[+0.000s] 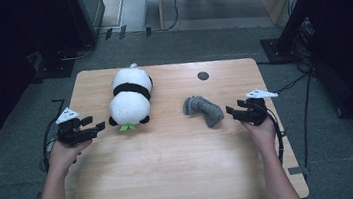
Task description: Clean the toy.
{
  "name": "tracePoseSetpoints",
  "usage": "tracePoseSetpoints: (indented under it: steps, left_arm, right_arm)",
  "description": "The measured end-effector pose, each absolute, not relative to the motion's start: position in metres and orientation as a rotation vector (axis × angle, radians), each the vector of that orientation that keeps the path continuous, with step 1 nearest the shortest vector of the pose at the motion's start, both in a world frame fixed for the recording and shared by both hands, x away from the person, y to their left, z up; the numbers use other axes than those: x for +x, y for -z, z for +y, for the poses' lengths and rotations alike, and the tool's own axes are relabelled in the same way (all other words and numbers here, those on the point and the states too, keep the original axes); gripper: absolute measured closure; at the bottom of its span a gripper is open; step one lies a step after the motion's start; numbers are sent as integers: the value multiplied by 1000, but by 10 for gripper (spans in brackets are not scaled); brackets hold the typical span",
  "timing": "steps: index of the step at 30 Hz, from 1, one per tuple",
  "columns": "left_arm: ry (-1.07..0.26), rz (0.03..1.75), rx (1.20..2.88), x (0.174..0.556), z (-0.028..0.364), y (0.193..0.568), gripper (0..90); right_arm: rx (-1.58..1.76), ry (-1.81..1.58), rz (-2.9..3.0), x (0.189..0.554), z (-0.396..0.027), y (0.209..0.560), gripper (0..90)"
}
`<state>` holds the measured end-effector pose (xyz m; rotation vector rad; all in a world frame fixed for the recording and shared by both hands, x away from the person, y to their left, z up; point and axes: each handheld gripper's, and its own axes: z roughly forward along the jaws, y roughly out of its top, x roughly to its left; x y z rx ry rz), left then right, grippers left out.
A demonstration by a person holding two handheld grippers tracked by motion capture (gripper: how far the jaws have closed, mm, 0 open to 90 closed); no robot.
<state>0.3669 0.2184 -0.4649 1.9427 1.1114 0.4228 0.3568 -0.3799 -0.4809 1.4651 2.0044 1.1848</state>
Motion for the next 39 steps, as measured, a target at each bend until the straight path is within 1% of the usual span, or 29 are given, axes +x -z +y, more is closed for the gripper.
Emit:
tracePoseSetpoints:
  steps: [5,10,13,17,22,24,26,30,39]
  left_arm:
    - [-460,1145,1993,370,225,480,362]
    - [-460,1185,2049,375,229,494,363]
    - [-461,1195,2050,376,230,497,362]
    - [-464,1189,2064,377,228,500,359]
    - [-466,1189,2125,379,227,509,358]
    - [-482,1158,2115,379,228,512,334]
    - [-489,1153,2102,380,229,514,328]
    - [-497,1156,2091,380,229,515,283]
    - [-506,1185,2084,380,229,515,251]
  right_arm:
    - [1525,-1104,1981,350,-403,492,392]
    - [1585,-1034,1976,351,-417,507,376]
    - [1599,-953,1988,352,-421,515,379]
    - [1602,-957,1968,351,-424,519,384]
    - [1537,-928,1963,350,-420,523,358]
    - [1538,-927,1962,351,-419,523,352]
    - [1540,-923,1960,351,-419,523,344]
    - [1549,-914,1958,352,-417,523,279]
    - [1588,-882,1941,353,-416,524,159]
